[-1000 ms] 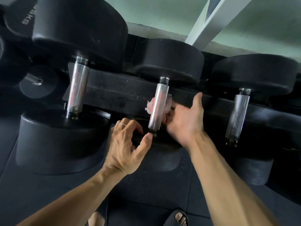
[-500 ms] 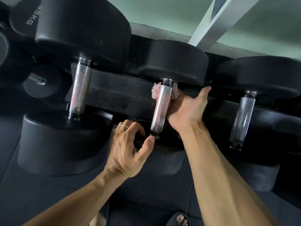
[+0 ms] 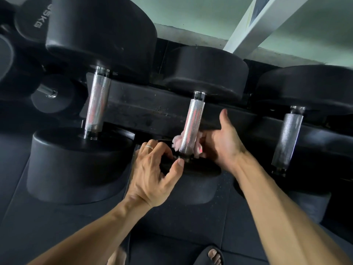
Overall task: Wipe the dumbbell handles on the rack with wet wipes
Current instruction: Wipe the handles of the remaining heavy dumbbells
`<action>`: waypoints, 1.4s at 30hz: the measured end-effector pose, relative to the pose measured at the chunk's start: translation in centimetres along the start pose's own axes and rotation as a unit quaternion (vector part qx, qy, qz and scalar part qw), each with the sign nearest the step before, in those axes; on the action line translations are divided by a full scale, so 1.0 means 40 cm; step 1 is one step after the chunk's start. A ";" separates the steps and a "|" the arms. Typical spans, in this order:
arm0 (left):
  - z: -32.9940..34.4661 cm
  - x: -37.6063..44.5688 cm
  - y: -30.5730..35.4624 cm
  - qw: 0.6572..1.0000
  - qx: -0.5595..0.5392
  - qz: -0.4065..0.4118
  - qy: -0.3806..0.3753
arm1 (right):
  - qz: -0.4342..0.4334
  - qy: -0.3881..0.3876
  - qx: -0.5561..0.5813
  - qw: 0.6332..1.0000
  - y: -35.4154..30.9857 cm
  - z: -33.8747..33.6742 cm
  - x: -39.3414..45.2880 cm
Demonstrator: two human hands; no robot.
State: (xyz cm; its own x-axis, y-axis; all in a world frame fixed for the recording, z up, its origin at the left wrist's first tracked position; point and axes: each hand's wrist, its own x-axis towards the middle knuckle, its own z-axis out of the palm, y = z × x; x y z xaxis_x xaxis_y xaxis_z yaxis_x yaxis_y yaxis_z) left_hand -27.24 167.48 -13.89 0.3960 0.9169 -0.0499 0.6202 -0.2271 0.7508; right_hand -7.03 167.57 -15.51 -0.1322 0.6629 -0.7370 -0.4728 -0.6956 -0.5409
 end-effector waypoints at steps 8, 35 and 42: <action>0.000 -0.002 0.004 1.000 0.005 -0.001 -0.002 | 0.011 0.017 -0.036 0.999 -0.001 -0.013 0.003; -0.061 0.025 0.029 0.988 -0.050 -0.012 -0.148 | -0.168 0.203 -0.041 0.964 0.018 0.139 -0.242; -0.166 0.089 0.091 0.939 -0.238 -0.023 -0.248 | -0.202 0.270 -0.009 0.941 0.045 0.246 -0.237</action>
State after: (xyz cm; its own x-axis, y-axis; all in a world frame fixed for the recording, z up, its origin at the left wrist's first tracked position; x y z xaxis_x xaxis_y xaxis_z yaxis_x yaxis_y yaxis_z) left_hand -28.05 172.10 -6.96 0.7163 0.6299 -0.3003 0.3174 0.0891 0.9441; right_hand -15.22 162.77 -5.51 0.5193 0.6413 -0.5648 -0.3732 -0.4244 -0.8250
